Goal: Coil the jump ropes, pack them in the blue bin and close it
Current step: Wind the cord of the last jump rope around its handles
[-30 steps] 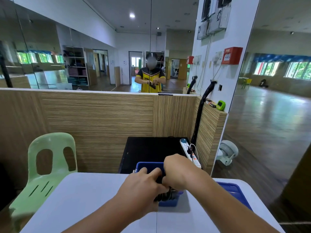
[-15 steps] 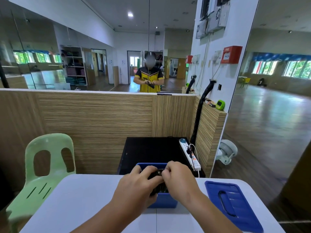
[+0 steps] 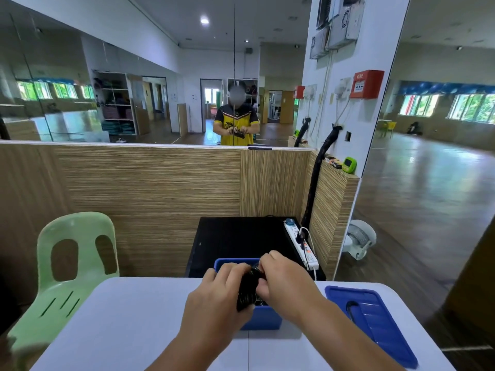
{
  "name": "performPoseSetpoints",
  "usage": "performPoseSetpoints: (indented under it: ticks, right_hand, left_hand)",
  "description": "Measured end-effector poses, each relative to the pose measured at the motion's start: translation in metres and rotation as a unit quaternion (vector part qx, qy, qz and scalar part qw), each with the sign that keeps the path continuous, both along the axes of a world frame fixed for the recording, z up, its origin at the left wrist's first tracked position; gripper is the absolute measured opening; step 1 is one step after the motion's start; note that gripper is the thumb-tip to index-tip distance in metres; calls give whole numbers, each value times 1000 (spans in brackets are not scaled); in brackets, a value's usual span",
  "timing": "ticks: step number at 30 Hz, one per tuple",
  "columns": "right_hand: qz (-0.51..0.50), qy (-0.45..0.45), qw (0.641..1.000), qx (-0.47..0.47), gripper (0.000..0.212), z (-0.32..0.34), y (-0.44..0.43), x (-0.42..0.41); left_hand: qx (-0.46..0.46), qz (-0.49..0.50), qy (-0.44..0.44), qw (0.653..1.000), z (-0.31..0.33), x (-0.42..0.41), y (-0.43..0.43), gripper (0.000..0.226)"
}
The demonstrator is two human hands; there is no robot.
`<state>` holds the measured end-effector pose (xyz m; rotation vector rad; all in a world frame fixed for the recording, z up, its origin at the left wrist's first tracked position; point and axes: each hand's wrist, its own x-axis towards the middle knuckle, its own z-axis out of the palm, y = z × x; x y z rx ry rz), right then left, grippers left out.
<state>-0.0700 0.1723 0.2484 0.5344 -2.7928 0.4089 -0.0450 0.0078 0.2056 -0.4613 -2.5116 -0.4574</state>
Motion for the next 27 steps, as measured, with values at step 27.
performPoseSetpoints:
  ticks: [27]
  right_hand:
    - [24, 120, 980, -160, 7, -24, 4, 9]
  left_hand:
    - [277, -60, -302, 910, 16, 5, 20, 67]
